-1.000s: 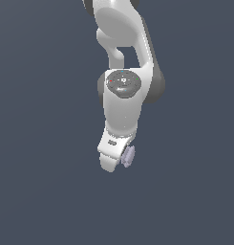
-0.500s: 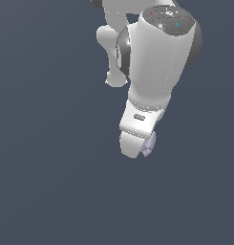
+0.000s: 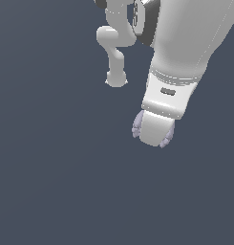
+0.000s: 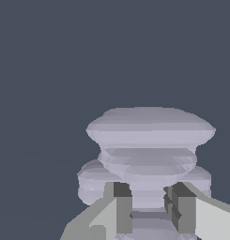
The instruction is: Pick up the object and move it to a goal position.
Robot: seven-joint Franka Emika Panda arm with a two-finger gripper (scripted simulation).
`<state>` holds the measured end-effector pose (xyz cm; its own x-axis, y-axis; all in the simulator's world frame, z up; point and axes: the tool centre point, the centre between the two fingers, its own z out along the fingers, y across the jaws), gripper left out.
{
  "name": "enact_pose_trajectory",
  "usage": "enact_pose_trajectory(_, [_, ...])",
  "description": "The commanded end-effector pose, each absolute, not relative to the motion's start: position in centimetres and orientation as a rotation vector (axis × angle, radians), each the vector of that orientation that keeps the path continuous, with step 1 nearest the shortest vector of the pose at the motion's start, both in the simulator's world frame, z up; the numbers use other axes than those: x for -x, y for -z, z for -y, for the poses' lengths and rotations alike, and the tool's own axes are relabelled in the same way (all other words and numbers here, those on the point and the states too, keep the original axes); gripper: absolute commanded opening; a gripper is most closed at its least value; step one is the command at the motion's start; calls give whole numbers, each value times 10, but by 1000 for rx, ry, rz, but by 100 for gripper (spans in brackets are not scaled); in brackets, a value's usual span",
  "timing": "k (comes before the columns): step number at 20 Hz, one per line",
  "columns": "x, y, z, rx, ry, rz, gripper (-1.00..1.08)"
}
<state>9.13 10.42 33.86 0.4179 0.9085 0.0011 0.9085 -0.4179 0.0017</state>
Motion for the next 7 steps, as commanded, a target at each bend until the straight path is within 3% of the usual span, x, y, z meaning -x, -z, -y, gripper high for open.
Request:
enact_pose_trajectory(1, [-92, -346, -108, -2646, -1, -1693, -100])
enact_pose_trajectory(7, [-92, -352, -112, -2646, -1, -1693, -100])
